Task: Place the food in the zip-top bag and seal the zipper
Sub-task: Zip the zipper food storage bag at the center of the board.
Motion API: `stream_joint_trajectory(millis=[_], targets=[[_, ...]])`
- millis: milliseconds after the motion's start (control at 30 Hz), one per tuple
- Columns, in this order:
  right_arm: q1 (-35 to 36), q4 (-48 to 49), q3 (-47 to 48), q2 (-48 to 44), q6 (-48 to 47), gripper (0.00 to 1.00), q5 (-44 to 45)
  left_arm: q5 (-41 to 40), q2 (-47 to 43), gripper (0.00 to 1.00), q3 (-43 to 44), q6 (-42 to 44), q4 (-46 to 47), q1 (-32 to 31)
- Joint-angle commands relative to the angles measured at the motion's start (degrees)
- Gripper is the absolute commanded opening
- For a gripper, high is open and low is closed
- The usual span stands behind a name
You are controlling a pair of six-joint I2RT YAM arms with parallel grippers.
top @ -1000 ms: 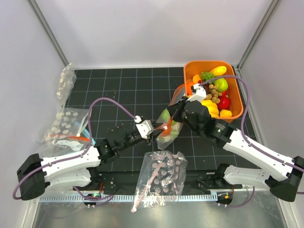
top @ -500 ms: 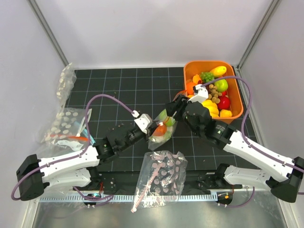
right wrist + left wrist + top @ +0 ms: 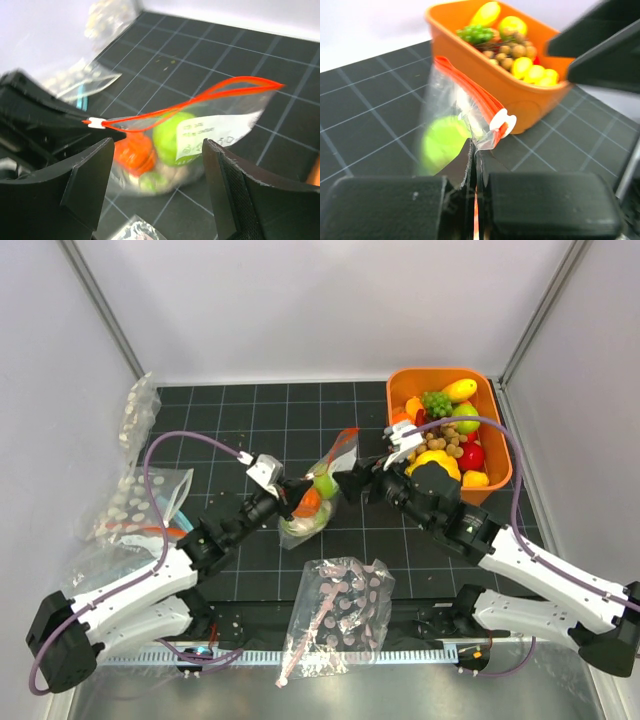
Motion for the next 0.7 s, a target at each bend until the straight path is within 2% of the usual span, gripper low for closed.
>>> stream_joint_trajectory(millis=[0,200,300,367,433,533,667], targets=[[0.0,8.2,-1.5,-0.8,-12.0,0.77,-13.0,6.3,-2.7,0.00,-0.8,-1.3,8.0,-0.1],[0.1,12.2,-5.1,-2.4,-23.0,0.77,-21.9,13.5,-1.9,0.00,1.0,-1.9,5.8,-0.1],[0.0,13.3,-6.8,-6.3,-24.5,0.79,-24.0,16.8,-2.2,0.00,2.9,-2.3,2.6,-0.1],[0.0,12.4,-7.1,-8.6,-27.0,0.80,-29.6,18.7,-2.2,0.00,4.3,-2.9,0.2,-0.2],[0.1,12.2,-7.5,-9.4,-27.8,0.77,-31.8,21.0,-1.9,0.00,5.7,-2.9,-1.7,-0.1],[0.1,11.1,-6.7,-8.9,-29.0,0.73,-33.6,23.4,-1.3,0.00,6.6,-3.5,-2.2,-0.1],[0.1,10.4,-6.1,-7.3,-29.4,0.73,-35.7,26.5,-0.7,0.00,7.5,-4.2,-2.4,-0.1]])
